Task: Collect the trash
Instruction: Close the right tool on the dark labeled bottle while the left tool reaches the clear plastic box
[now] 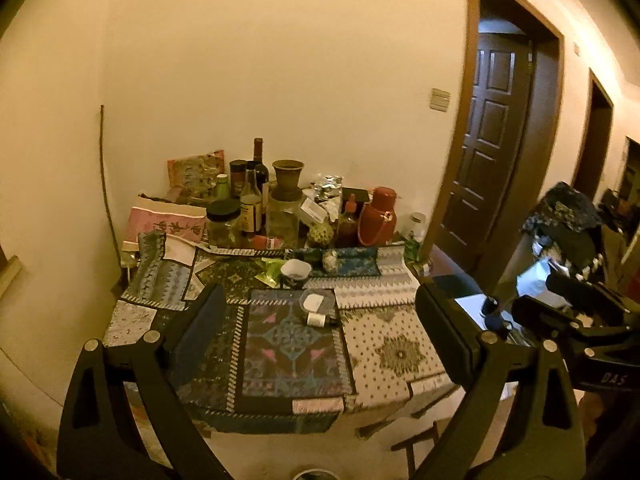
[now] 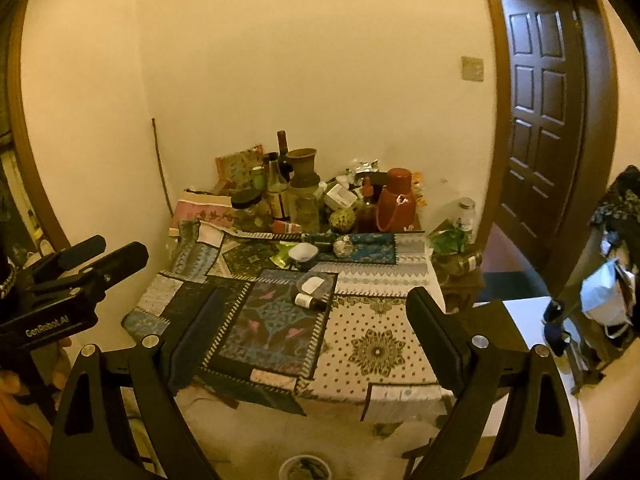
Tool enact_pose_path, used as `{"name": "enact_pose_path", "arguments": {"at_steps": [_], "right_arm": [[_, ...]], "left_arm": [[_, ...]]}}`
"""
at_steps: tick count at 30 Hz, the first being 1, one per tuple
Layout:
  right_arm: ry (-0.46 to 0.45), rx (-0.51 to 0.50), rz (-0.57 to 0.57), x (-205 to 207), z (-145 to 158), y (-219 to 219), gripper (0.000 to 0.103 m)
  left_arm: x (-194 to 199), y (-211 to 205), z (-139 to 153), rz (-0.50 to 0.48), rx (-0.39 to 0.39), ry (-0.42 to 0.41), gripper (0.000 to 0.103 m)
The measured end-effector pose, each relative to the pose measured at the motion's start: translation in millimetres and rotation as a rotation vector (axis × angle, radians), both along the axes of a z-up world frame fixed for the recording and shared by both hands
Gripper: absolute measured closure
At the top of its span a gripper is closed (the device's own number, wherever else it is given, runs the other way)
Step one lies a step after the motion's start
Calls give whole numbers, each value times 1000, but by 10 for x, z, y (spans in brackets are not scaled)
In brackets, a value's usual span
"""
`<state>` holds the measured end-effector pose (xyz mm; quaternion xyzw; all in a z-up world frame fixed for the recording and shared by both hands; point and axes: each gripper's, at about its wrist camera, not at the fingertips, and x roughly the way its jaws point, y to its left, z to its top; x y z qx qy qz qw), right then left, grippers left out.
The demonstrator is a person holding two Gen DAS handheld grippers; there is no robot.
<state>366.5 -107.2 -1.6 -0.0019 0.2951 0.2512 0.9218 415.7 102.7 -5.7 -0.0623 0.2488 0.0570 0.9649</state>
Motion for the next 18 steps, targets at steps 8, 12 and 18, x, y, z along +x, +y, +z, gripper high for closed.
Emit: {"name": "enact_pose_path", "arguments": {"at_steps": [8,12,18], "right_arm": [[31,-20,58,456,-110,94,12],[64,-22,64,673,-194,247,12],[121,-33,37,1008,-391,611,12]], "left_arm": [[463,-5,-88,64,14,32,7],[659,126,-139,77,13,43,7],[1042,484,-256,48,12,68,7]]}}
